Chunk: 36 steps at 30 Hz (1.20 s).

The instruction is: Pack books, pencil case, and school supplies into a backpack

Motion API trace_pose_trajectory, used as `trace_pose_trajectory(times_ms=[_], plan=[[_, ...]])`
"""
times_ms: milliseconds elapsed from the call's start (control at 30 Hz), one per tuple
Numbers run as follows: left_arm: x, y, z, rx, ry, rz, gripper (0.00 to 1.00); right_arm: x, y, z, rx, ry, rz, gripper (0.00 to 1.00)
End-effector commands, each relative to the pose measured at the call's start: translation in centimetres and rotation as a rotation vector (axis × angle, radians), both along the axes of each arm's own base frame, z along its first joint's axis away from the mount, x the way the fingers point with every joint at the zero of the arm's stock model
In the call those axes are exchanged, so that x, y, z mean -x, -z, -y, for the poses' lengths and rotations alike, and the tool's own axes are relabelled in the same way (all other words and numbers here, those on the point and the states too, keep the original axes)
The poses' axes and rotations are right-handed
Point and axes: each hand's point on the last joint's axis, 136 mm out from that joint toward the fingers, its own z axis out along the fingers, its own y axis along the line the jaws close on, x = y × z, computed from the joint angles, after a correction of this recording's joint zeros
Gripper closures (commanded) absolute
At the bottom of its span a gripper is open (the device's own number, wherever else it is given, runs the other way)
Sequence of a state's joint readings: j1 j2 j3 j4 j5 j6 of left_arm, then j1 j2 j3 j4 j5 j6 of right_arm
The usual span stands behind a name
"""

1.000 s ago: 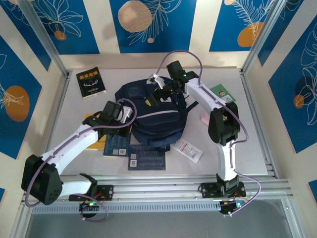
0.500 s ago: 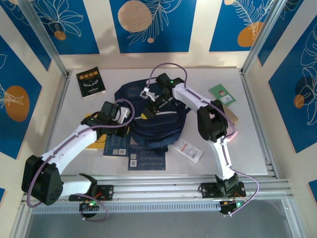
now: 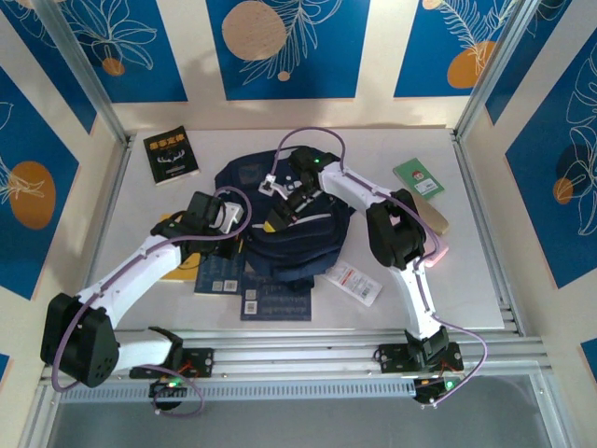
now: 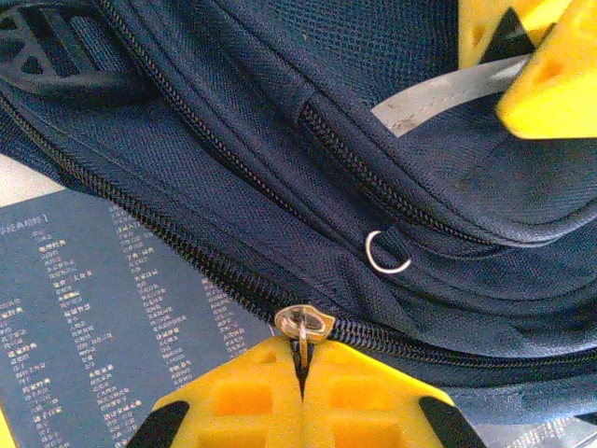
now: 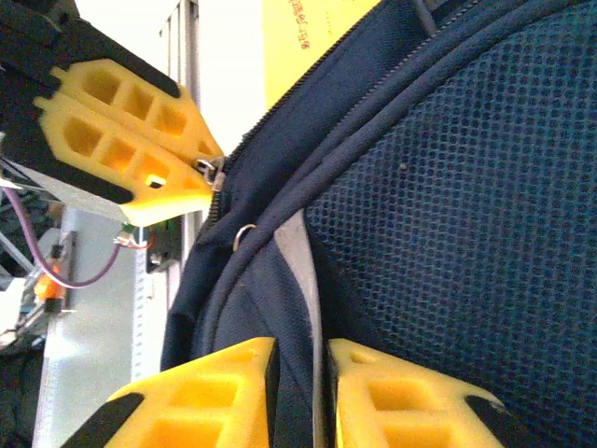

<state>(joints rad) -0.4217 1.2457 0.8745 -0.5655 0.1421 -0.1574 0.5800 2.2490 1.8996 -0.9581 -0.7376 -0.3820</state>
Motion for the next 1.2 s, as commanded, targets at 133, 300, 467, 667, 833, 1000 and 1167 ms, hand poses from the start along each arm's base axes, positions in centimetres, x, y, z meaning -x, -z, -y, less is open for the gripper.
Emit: trace_pose_trajectory(times_ms=[133, 300, 467, 667, 833, 1000, 1167], plan=[[-0.6, -1.4, 0.4, 0.052, 0.011, 0.056, 1.00, 1.4, -0.6, -1.1, -0.002, -0.025, -0.007, 1.00], [-0.4, -1.7, 0.6, 0.063, 0.019, 0.058, 1.00, -0.3, -2.4, -2.1, -0.024, 0.071, -0.009, 1.00], [-0.1, -1.6, 0.7, 0.075, 0.025, 0.045, 1.00, -2.9, -5.1, -3.0, -0.029, 0.221, -0.108, 1.00], [0.1, -1.7, 1.0, 0.089, 0.028, 0.030, 1.00, -3.6, -5.2, -4.0, 0.046, 0.311, -0.088, 1.00], [0.3, -1.5, 1.3, 0.114, 0.020, 0.007, 1.00, -4.5, -4.3, -4.2, 0.118, 0.407, -0.030, 1.00], [0.9, -1.4, 1.8, 0.154, 0.014, -0.021, 1.00, -5.7, -3.2, -3.9, 0.202, 0.532, 0.003, 1.00], [1.7, -1.8, 2.3, 0.201, 0.012, -0.036, 1.00, -6.9, -4.0, -3.4, 0.186, 0.654, 0.015, 1.00]])
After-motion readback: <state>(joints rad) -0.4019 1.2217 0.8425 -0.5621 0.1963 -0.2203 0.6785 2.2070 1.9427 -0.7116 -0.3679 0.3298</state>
